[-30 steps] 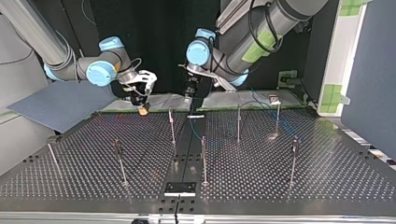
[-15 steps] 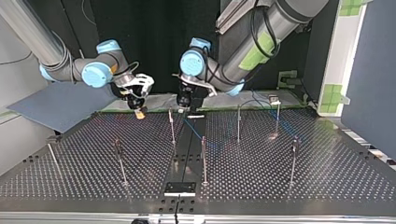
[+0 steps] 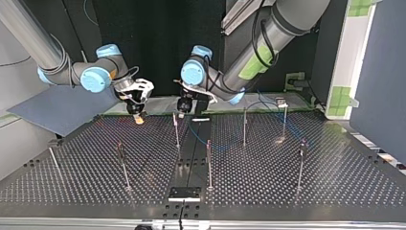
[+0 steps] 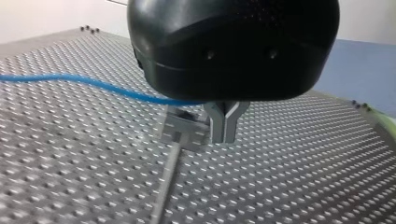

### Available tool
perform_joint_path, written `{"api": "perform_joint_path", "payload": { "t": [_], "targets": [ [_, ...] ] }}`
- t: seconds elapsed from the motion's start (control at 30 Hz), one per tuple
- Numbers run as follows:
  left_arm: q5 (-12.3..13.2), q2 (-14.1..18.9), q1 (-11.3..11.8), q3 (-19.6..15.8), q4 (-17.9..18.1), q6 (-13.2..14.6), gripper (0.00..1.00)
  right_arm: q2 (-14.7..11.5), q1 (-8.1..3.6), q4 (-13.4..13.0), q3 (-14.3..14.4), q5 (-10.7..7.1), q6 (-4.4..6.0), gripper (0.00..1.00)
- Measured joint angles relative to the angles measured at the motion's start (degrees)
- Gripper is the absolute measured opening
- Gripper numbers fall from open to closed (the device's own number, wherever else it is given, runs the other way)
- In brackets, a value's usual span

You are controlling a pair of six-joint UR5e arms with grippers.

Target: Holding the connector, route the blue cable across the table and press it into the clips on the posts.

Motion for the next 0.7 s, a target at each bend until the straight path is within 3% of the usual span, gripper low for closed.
{"api": "perform_joint_path", "payload": {
  "t": [0.33,0.7],
  "targets": [
    [0.1,-1.5,0.0,3.0,-1.0,0.2,0.02,0.5,-0.86,-0.2,-0.3,-0.04,-0.15,0.0],
    [-0.4,-1.5,0.0,3.6,-3.1,0.6,0.02,0.5,-1.62,-0.2,-1.0,-0.22,-0.66,0.0]
  ]
}}
